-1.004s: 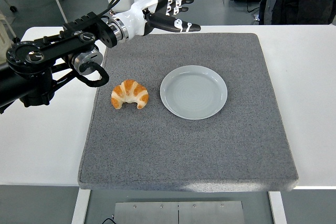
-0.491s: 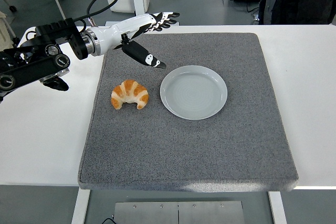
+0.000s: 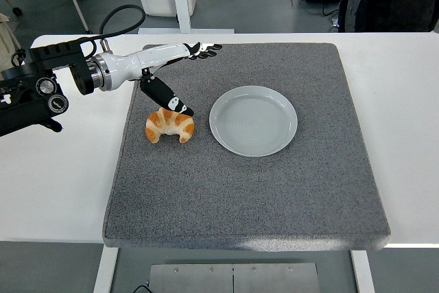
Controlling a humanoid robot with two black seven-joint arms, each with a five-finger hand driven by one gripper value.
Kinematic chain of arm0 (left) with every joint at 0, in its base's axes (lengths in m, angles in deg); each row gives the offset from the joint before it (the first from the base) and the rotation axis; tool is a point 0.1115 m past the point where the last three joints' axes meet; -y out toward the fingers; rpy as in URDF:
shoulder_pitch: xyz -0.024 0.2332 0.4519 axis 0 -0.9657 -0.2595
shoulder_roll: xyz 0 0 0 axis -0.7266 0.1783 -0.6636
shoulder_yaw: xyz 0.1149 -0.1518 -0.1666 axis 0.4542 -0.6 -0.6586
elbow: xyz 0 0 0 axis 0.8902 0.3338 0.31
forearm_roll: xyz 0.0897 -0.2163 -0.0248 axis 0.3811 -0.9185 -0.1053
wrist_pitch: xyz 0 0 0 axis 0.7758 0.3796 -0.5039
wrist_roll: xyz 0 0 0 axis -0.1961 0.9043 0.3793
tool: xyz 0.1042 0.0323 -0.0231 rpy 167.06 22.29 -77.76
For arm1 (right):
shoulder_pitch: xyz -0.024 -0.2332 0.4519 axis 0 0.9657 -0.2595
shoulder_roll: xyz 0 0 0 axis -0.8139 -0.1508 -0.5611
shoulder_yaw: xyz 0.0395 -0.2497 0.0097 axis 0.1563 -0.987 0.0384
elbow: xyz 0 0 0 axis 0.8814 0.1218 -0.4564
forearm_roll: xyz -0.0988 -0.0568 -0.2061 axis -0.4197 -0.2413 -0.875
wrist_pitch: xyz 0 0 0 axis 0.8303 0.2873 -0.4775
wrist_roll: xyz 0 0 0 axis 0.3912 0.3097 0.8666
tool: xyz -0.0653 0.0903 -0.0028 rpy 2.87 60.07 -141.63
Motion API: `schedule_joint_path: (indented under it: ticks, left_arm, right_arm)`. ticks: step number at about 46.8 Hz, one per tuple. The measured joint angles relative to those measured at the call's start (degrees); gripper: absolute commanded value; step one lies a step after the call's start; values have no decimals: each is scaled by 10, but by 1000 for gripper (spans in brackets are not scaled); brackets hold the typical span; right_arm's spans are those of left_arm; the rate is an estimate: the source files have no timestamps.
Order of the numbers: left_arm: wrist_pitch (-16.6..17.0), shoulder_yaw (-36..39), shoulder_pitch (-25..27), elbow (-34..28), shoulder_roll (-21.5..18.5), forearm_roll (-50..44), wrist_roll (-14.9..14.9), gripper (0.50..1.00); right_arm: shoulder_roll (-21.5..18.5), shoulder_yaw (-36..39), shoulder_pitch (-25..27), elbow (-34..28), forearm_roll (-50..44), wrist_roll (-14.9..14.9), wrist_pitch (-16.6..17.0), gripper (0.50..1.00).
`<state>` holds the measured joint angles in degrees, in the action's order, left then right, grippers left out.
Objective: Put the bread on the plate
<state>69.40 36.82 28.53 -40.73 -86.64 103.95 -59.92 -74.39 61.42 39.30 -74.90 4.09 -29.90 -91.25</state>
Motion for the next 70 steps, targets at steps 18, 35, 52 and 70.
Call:
schedule_joint_path:
  ticks: [18, 35, 52, 70]
  left_arm:
    - [13, 46, -5, 5, -7, 31, -13, 989]
    - [62, 58, -50, 19, 0, 89, -29, 989]
    - [83, 58, -63, 66, 22, 105, -26, 989]
    - [101, 58, -79, 124, 71, 104, -16, 989]
  right_arm:
    - [0, 0, 0, 0, 0, 0, 0, 1000]
    - [0, 0, 0, 0, 0, 0, 0, 1000]
    - [0, 0, 0, 0, 0, 0, 0, 1000]
    - [0, 0, 0, 0, 0, 0, 0, 1000]
